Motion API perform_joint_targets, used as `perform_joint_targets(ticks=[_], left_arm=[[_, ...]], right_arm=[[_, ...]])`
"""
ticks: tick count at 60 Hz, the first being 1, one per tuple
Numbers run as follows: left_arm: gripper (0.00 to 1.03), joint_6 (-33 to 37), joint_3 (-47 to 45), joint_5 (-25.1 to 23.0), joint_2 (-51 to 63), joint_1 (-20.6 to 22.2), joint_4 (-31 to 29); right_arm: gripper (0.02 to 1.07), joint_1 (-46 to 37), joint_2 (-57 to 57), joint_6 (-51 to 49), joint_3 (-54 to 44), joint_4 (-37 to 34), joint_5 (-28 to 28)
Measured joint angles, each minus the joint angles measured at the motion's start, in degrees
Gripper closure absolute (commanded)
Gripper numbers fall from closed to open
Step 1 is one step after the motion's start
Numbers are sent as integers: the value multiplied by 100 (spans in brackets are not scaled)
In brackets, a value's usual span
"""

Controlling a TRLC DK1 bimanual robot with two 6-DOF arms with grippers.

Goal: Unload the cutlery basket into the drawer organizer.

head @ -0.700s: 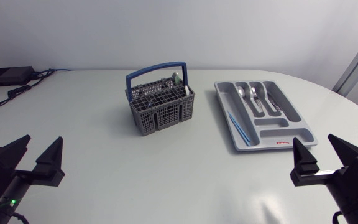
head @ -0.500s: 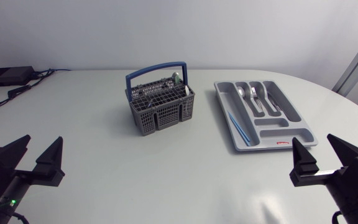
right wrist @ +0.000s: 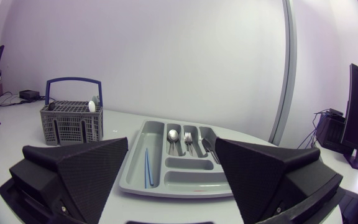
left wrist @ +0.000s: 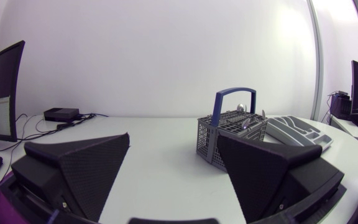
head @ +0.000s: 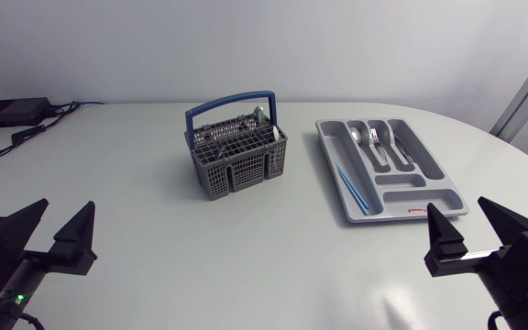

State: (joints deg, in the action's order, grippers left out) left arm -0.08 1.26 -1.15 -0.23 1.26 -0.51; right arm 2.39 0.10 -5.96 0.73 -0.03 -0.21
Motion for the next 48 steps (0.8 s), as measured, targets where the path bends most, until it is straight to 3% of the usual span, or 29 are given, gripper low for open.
perform_joint_targets(ticks=[16, 31, 38, 48], left_arm=[[5, -68, 835, 4, 431, -33, -52], [7, -299, 2205, 28, 2492, -22, -118], [8, -339, 2894, 127, 3641, 188, -520], [10, -295, 3810, 170, 5119, 350, -822]], right_arm=[[6, 90, 466, 24, 391, 0, 0], [6, 98, 2146, 326, 1327, 24, 0], [6, 225, 2903, 439, 1775, -4, 2], [6, 407, 3818, 450, 2435, -549, 2]])
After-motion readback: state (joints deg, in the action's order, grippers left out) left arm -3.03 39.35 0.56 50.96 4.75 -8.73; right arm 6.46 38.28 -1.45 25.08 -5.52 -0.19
